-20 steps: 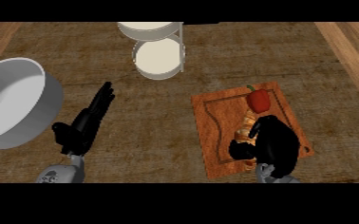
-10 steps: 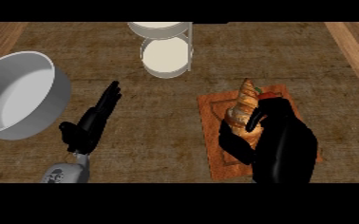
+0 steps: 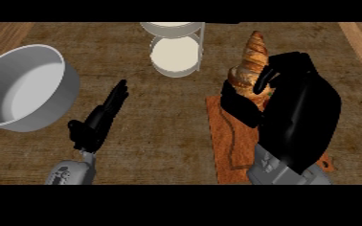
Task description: Pick the croissant from the cutting board and place it in the tiered basket
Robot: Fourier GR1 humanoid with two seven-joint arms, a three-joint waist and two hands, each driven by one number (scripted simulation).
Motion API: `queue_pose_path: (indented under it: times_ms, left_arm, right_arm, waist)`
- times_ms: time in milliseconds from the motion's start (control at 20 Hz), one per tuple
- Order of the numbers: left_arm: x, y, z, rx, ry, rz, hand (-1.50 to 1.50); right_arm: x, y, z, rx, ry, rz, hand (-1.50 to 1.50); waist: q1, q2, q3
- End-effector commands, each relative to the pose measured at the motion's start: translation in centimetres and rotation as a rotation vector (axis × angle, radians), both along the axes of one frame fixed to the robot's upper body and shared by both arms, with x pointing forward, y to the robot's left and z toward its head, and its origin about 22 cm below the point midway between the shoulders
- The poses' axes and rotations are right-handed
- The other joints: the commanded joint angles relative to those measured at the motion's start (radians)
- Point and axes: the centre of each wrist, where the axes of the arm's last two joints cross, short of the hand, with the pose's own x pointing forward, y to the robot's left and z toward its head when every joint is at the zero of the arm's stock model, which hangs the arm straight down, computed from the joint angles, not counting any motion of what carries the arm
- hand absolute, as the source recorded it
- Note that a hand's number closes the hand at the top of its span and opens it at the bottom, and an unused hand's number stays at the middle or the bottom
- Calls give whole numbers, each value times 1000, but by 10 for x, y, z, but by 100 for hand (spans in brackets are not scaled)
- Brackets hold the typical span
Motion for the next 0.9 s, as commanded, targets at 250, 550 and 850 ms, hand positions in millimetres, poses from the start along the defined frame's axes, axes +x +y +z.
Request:
queue_pose_path:
  times_ms: [250, 550, 850]
  left_arm:
    - [8, -16, 9, -15, -28, -46, 0]
    - [13, -10, 3, -5, -27, -47, 0]
    - [17, -14, 5, -2, -37, -53, 0]
  right_arm:
    - [70, 14, 68, 201, 94, -189, 150]
    - [124, 17, 83, 227, 183, -174, 150]
    - [160, 30, 94, 274, 192, -153, 150]
  waist:
    - [42, 11, 1]
    - [45, 24, 1]
    - [62, 32, 1]
